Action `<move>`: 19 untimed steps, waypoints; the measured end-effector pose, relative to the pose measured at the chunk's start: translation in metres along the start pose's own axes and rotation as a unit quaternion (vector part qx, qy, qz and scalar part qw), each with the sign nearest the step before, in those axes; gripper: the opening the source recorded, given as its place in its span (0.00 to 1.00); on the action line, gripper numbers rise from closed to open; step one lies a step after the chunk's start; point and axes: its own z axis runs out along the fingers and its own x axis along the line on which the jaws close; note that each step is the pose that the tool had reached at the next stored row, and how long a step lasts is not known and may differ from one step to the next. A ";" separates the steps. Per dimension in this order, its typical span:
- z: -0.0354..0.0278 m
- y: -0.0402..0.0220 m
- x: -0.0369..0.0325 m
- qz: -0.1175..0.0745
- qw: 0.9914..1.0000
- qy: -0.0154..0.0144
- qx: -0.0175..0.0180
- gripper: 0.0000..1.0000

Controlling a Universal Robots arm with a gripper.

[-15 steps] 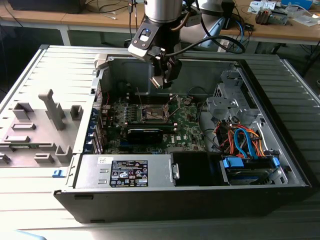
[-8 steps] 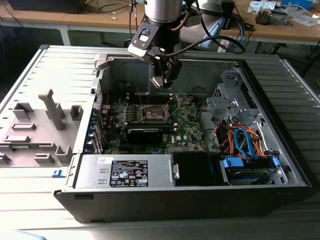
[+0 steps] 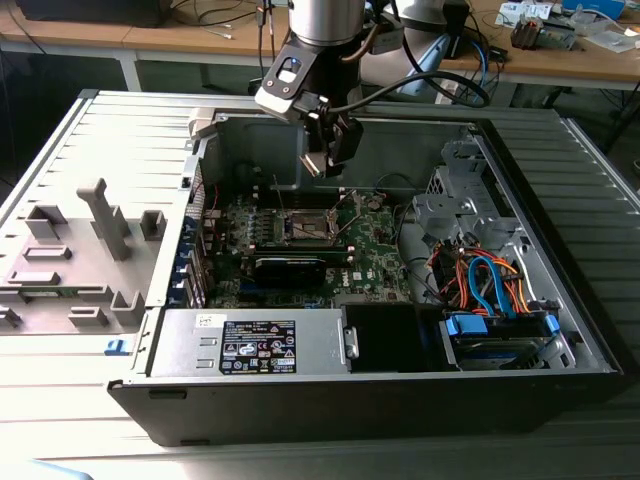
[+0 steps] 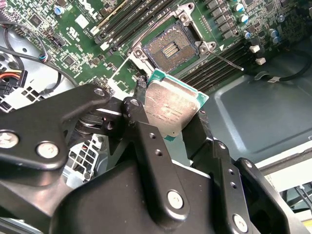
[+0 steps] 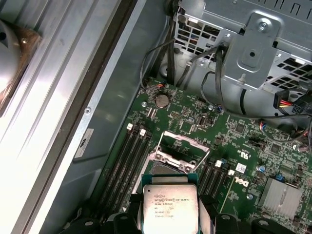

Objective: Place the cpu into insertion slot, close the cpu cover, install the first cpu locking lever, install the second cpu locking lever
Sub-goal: 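Place the cpu into insertion slot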

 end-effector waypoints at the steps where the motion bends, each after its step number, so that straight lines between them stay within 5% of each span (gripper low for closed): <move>1: 0.0000 0.0000 0.0000 0.001 1.000 0.000 0.000 0.55; 19: 0.0003 0.0000 0.0000 0.013 1.000 -0.001 0.000 0.55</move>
